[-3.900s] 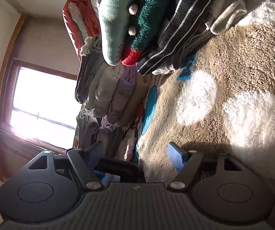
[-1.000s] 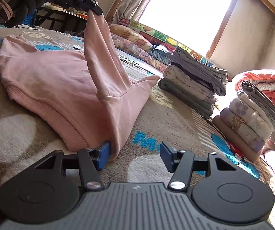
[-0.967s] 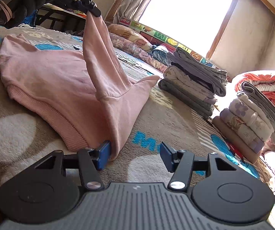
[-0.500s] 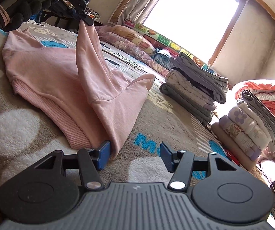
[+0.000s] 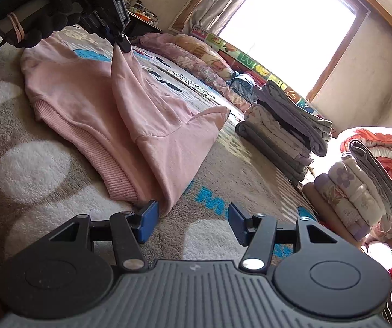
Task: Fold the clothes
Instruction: 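Lower the held pink sleeve across the sweatshirt body with the left gripper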
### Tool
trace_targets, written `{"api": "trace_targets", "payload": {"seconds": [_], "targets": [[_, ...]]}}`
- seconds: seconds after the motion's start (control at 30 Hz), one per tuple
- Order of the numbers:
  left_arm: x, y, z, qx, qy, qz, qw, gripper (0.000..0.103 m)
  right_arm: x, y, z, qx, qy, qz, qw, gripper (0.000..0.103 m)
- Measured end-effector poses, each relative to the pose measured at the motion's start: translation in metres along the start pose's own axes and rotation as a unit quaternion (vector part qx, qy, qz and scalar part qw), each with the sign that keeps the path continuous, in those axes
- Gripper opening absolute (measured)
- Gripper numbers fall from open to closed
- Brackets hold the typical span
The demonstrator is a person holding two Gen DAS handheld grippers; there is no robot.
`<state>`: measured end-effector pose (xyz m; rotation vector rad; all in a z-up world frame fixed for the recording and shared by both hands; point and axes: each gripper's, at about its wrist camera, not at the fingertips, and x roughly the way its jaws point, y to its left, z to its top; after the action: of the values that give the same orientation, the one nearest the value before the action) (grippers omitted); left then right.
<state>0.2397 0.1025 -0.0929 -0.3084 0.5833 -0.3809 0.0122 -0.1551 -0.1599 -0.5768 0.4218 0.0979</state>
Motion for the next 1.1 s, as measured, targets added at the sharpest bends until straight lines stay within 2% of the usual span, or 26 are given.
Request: {"api": "trace_targets", "payload": {"seconds": [0.07, 0.13, 0.23, 0.33, 0.47, 0.5, 0.53, 0.63, 0.73, 0.8, 0.87, 0.9, 0.93, 0.97, 1.03, 1.1], "targets": [[-0.001, 0.002, -0.001, -0.003, 0.001, -0.001, 1.0, 0.007, -0.005, 0.001, 0.001, -0.005, -0.003, 0.01, 1.0, 0.058], [-0.002, 0.001, 0.0, -0.003, 0.0, -0.003, 1.0, 0.007, -0.01, 0.001, 0.006, 0.0, -0.017, 0.026, 0.999, 0.064], [-0.003, 0.0, 0.0, -0.001, 0.0, -0.004, 1.0, 0.007, -0.014, 0.004, 0.013, 0.012, -0.038, 0.056, 0.998, 0.067], [0.0, -0.001, 0.0, -0.001, 0.001, -0.001, 1.0, 0.007, -0.002, 0.006, 0.025, 0.017, -0.05, 0.087, 0.995, 0.069], [0.004, 0.001, 0.0, -0.003, 0.009, 0.009, 0.9999, 0.007, 0.022, 0.001, 0.04, 0.031, -0.044, 0.156, 0.986, 0.07], [0.005, 0.003, 0.0, -0.008, 0.011, 0.013, 0.9998, 0.007, 0.03, -0.003, 0.042, 0.043, -0.03, 0.191, 0.98, 0.071], [0.007, 0.007, 0.0, -0.021, 0.015, 0.014, 0.9995, 0.009, 0.042, -0.008, 0.043, 0.065, -0.005, 0.245, 0.967, 0.073], [0.009, 0.02, 0.0, -0.062, 0.021, 0.015, 0.9977, 0.027, 0.049, -0.014, 0.042, 0.076, 0.009, 0.288, 0.955, 0.077], [0.009, 0.035, 0.002, -0.114, 0.02, 0.009, 0.9933, 0.044, 0.043, -0.011, 0.037, 0.071, -0.002, 0.288, 0.955, 0.077], [0.008, 0.042, 0.005, -0.151, 0.016, -0.002, 0.9884, 0.046, 0.042, -0.01, 0.035, 0.069, -0.009, 0.284, 0.956, 0.078], [0.012, 0.043, 0.008, -0.16, 0.012, -0.006, 0.987, 0.042, 0.041, -0.012, 0.036, 0.068, -0.011, 0.283, 0.957, 0.078], [0.014, 0.042, 0.01, -0.155, 0.01, -0.005, 0.9878, 0.034, 0.04, -0.012, 0.037, 0.067, -0.013, 0.282, 0.957, 0.077], [0.012, 0.035, 0.012, -0.133, 0.001, -0.002, 0.9911, 0.018, 0.038, -0.013, 0.037, 0.066, -0.015, 0.283, 0.957, 0.077], [0.01, 0.029, 0.015, -0.11, -0.008, 0.0, 0.9939, 0.01, 0.037, -0.014, 0.036, 0.065, -0.017, 0.284, 0.956, 0.077], [-0.01, 0.019, 0.018, -0.068, -0.076, -0.055, 0.9932, 0.009, 0.039, -0.015, 0.034, 0.07, -0.017, 0.29, 0.954, 0.078], [0.005, 0.022, 0.012, -0.03, -0.028, 0.038, 0.9985, 0.007, 0.04, -0.017, 0.032, 0.073, -0.019, 0.294, 0.953, 0.079]]}}
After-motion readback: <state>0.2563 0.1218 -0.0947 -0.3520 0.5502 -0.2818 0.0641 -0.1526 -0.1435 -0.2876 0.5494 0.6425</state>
